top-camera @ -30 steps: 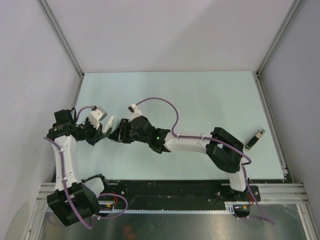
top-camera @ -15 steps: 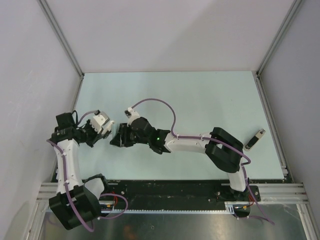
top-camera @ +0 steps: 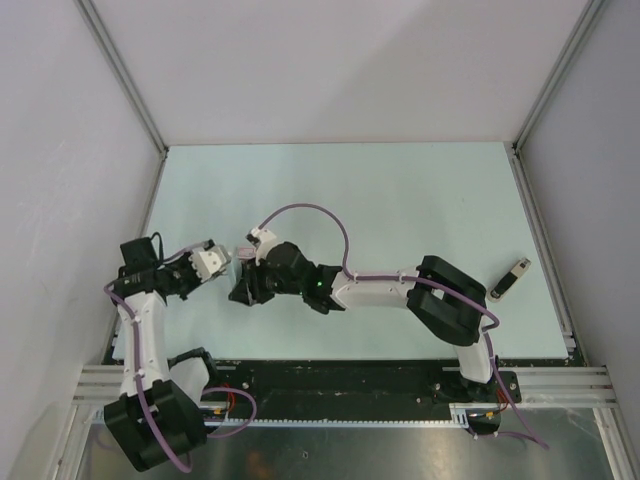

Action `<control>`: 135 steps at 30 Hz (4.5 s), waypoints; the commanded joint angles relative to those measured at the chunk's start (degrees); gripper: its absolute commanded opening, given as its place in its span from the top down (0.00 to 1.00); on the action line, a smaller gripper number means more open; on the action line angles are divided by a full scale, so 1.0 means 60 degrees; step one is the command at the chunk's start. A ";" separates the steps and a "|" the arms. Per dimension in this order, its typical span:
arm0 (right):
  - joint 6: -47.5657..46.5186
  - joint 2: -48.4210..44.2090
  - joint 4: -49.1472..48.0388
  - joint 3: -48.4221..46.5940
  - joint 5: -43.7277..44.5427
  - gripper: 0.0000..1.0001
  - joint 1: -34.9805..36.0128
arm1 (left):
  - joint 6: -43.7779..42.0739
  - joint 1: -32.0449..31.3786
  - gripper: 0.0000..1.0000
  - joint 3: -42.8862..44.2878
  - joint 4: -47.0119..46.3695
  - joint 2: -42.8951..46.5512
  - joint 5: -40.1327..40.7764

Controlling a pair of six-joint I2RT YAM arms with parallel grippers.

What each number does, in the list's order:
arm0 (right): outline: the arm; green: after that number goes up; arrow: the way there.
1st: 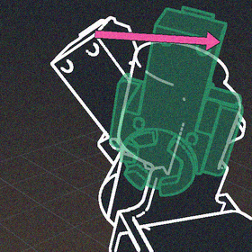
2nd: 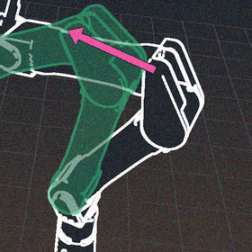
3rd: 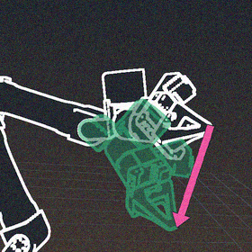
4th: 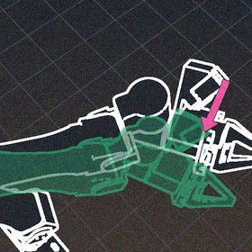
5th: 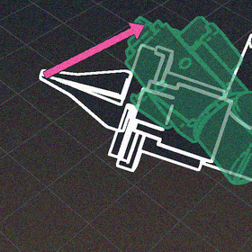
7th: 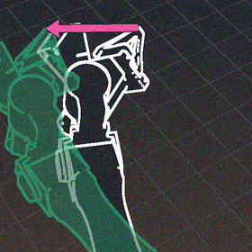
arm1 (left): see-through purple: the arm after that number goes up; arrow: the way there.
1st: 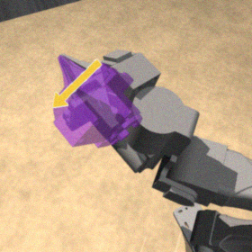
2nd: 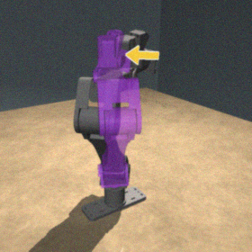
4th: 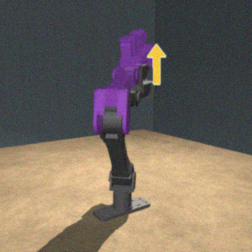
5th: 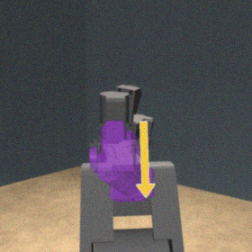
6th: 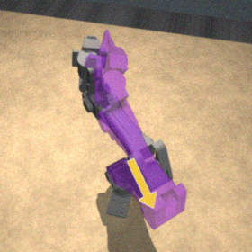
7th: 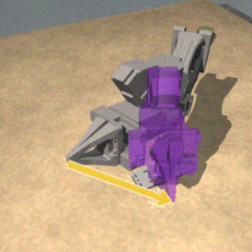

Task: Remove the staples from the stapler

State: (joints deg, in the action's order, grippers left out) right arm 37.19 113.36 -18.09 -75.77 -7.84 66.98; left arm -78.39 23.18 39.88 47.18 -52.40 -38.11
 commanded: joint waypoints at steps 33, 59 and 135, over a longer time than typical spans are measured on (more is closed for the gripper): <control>0.0415 -0.0602 -0.0346 -0.0101 0.0708 1.00 -0.0932 | 0.4497 -0.1088 0.15 0.1022 -0.0855 0.1022 -0.1827; -0.2350 0.4913 1.0632 -0.9526 0.4003 1.00 -0.3418 | 0.7635 -0.1091 0.00 0.2076 -0.0427 0.1222 -0.3359; 0.0765 -0.6631 1.1717 0.3553 0.3266 0.08 -1.3794 | 0.7945 -0.1287 0.00 0.1343 -0.1820 -0.0600 -0.3510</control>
State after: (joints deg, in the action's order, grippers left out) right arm 41.78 71.35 55.51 -55.53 13.45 -15.27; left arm -31.88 15.86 47.99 38.72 -55.44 -58.89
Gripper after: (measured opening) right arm 0.918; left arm 0.994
